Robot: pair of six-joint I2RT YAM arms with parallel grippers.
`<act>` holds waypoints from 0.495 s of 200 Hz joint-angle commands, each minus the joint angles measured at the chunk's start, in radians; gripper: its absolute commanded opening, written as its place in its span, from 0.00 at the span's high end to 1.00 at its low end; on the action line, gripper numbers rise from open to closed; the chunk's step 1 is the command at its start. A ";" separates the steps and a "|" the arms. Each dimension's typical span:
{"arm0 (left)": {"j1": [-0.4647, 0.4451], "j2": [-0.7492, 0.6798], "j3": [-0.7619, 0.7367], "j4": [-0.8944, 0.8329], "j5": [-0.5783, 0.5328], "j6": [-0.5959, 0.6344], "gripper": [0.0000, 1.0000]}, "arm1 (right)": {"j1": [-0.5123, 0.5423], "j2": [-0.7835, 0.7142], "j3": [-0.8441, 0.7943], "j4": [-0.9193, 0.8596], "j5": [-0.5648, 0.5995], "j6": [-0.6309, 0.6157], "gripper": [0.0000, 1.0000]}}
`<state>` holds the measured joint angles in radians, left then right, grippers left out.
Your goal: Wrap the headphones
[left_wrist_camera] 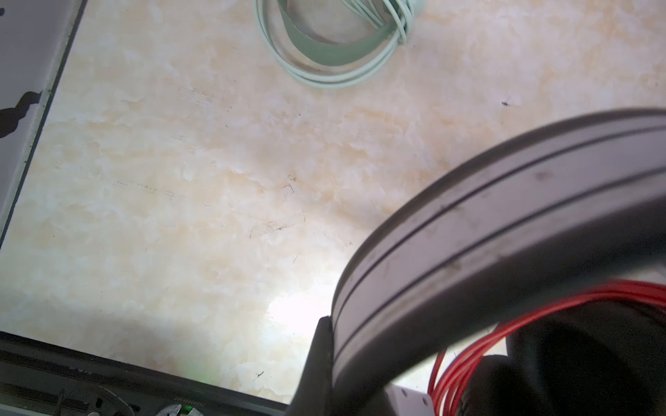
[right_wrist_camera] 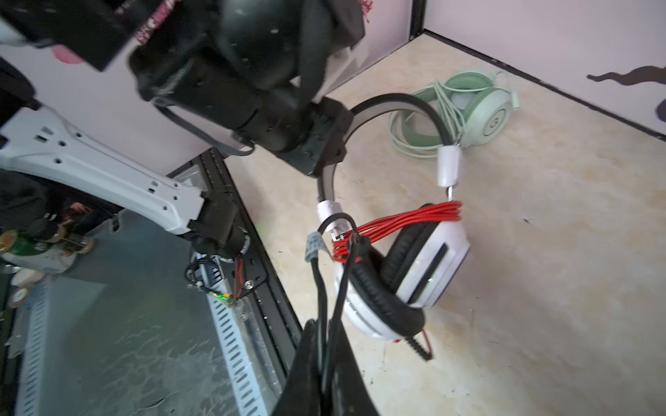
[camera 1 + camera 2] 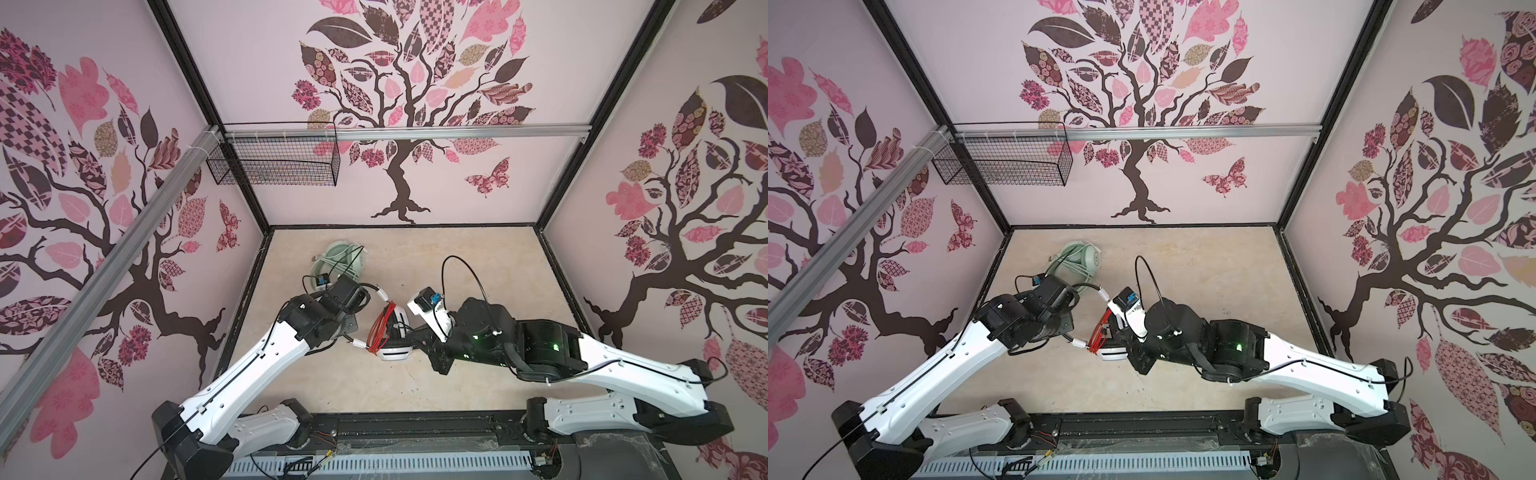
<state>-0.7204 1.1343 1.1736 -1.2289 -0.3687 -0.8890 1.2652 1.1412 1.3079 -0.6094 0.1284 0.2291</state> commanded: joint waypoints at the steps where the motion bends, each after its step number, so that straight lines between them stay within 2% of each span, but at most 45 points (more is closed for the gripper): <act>1: -0.030 -0.057 -0.002 -0.013 0.029 0.006 1.00 | -0.035 0.053 -0.009 0.003 -0.008 -0.074 1.00; 61: -0.036 -0.178 -0.015 -0.063 0.151 0.054 1.00 | -0.268 0.051 -0.163 0.155 -0.155 -0.070 1.00; 99: -0.036 -0.165 0.018 -0.086 0.222 0.077 1.00 | -0.372 0.072 -0.227 0.232 -0.236 -0.062 0.97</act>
<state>-0.7536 0.9634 1.1740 -1.3319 -0.2325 -0.8318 0.9421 1.1923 1.0966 -0.4580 -0.0345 0.1680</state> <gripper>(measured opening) 0.060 0.085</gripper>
